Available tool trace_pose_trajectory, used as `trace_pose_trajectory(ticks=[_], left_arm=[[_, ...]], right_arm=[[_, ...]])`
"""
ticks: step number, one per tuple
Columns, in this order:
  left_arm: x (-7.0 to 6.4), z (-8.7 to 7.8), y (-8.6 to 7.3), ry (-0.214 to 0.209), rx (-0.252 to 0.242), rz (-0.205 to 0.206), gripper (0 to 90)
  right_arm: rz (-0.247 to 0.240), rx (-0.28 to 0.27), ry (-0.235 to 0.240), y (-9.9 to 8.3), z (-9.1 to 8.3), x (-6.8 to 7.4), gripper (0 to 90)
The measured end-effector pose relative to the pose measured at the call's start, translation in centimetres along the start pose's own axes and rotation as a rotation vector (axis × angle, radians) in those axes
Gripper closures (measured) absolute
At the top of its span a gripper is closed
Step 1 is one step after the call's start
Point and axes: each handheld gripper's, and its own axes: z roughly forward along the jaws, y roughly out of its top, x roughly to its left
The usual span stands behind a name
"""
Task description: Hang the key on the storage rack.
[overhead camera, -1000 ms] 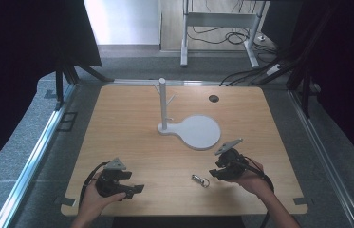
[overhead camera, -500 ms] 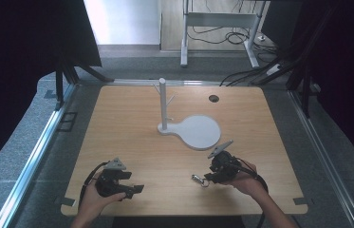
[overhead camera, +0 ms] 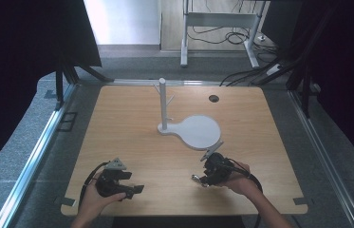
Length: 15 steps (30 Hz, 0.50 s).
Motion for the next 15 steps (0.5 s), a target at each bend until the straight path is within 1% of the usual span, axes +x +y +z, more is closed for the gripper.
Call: trace_pose_trajectory(ticks=[2, 15], left_arm=[[-0.1, 0.1, 0.0, -0.001, 0.000, -0.005, 24.3], [-0.1, 0.1, 0.0, -0.004, 0.006, -0.001, 24.3]], right_arm=[[-0.005, 0.005, 0.002, 0.1, 0.1, 0.1, 63.2], [-0.023, 0.039, 0.003, 0.7, 1.1, 0.4, 63.3]])
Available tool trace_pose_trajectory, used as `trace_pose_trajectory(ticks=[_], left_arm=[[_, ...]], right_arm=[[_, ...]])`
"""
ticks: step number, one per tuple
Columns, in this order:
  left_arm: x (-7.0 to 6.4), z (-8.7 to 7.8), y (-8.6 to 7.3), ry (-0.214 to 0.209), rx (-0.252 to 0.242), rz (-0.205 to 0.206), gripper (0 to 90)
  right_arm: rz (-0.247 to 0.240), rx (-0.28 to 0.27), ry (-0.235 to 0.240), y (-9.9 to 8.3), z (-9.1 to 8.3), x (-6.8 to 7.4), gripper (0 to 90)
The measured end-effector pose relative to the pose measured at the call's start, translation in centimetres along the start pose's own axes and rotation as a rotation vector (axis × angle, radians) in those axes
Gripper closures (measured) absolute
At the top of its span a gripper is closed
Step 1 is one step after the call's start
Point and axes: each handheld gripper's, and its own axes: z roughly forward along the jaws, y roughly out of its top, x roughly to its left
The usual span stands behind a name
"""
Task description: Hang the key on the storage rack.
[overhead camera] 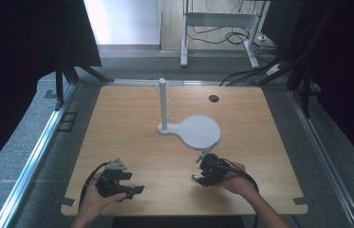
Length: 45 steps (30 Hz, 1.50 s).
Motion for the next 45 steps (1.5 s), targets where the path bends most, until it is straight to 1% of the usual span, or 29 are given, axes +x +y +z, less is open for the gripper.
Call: trace_pose_trajectory(ticks=[3, 7, 10, 22, 26, 29, 31, 37, 41, 45], left_arm=[[0.0, 0.0, 0.0, 0.000, 0.000, -0.001, 24.3], [0.0, 0.0, 0.0, 0.000, 0.000, -0.001, 24.3], [0.0, 0.0, 0.0, 0.001, 0.004, 0.005, 24.3], [-0.1, 0.2, 0.0, -0.006, 0.009, 0.003, 24.3], [-0.1, 0.2, 0.0, -0.005, 0.007, 0.002, 24.3], [-0.1, 0.2, 0.0, -0.003, 0.008, 0.004, 24.2], [-0.1, 0.3, 0.0, -0.006, 0.014, 0.004, 24.2], [-0.2, 0.5, 0.0, -0.009, 0.019, 0.004, 24.2], [-0.2, 0.5, 0.0, -0.008, 0.019, 0.004, 24.2], [-0.2, 0.6, 0.0, -0.007, 0.023, 0.008, 24.2]], right_arm=[[-0.005, 0.011, 0.002, 0.1, 0.3, 0.0, 63.4], [-0.012, 0.017, -0.003, 0.2, 0.6, 0.0, 63.4], [-0.008, 0.022, -0.003, 0.3, 0.7, 0.1, 63.4], [-0.028, 0.038, -0.010, 0.7, 1.4, 0.2, 65.5], [-0.039, 0.055, -0.020, 0.8, 1.7, 0.3, 66.6], [-0.044, 0.056, -0.027, 0.7, 1.8, 0.3, 66.6], [-0.038, 0.062, -0.029, 0.7, 1.8, 0.3, 66.9], [-0.045, 0.063, -0.038, 0.5, 1.8, 0.6, 69.7], [-0.059, 0.061, -0.046, 0.4, 1.8, 0.7, 72.2], [-0.056, 0.056, -0.045, 0.3, 1.8, 0.8, 74.7]])
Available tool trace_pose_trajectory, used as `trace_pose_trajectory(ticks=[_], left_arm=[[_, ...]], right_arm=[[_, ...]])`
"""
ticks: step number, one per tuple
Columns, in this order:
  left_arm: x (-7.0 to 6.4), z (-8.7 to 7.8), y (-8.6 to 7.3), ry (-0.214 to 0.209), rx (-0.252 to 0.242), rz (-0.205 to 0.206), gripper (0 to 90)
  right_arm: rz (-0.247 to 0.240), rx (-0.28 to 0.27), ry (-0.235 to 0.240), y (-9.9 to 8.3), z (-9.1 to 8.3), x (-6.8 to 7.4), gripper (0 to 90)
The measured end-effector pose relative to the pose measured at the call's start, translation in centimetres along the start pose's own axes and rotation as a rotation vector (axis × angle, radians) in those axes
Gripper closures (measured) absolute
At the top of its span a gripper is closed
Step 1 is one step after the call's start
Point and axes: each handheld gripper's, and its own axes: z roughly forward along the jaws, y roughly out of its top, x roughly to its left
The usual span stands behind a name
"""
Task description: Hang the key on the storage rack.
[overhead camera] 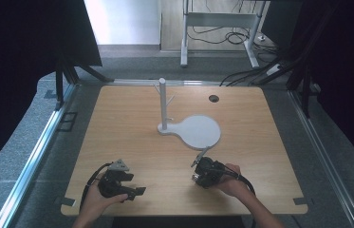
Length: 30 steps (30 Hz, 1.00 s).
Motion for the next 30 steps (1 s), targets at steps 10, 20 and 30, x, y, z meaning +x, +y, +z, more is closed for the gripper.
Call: trace_pose_trajectory(ticks=[10, 20, 30], left_arm=[[-0.02, 0.18, -0.02, -0.005, 0.011, 0.003, 24.1], [0.07, 0.20, -0.03, -0.005, 0.016, 0.006, 24.0], [0.15, 0.18, -0.07, -0.004, 0.011, -0.006, 24.0]], right_arm=[[-0.011, -0.005, -0.008, -0.08, -0.01, 0.36, 82.6], [-0.010, -0.004, -0.018, -0.06, -0.01, 0.38, 84.4], [-0.009, -0.005, -0.029, -0.10, -0.07, 0.17, 84.5]])
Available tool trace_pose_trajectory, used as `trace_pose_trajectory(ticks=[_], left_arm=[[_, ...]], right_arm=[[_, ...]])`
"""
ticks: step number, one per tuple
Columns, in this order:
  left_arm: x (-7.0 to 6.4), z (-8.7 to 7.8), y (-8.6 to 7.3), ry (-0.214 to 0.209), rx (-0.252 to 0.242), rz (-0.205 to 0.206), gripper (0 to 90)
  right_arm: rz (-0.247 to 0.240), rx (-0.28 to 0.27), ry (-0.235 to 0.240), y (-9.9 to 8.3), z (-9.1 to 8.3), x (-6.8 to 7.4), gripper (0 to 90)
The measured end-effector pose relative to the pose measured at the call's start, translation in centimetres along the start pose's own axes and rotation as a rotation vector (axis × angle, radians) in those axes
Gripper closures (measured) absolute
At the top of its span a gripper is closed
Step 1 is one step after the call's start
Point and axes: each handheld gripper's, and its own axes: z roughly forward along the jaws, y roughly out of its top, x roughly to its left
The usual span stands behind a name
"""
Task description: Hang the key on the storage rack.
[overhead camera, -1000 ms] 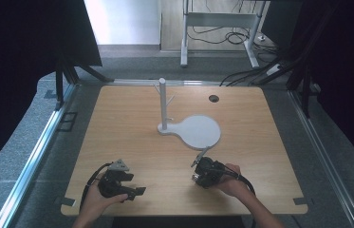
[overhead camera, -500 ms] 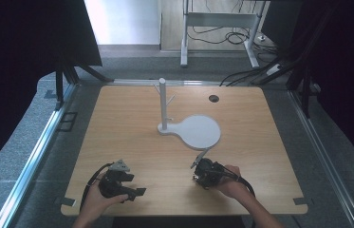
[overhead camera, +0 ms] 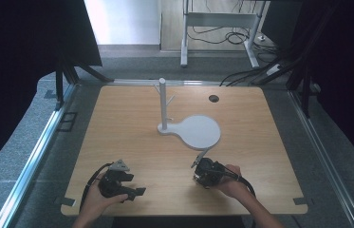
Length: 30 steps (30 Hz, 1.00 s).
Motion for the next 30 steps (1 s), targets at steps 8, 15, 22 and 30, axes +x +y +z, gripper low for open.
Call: trace_pose_trajectory(ticks=[8, 15, 22, 30], left_arm=[[-0.1, -0.2, 0.0, 0.003, -0.006, 0.005, 24.0], [-0.1, 0.0, 0.0, 0.002, -0.001, 0.001, 24.0], [-0.1, 0.0, 0.0, 0.001, -0.001, 0.001, 24.0], [-0.1, 0.0, 0.1, 0.003, 0.004, 0.013, 24.0]], right_arm=[[0.005, -0.033, -0.019, 0.1, -1.3, -0.1, 84.5], [0.007, -0.063, -0.032, 0.2, -2.2, -0.2, 84.5], [0.010, -0.115, -0.055, 0.6, -3.6, -0.7, 84.5], [0.020, -0.148, -0.074, 1.3, -4.9, -1.1, 84.5]])
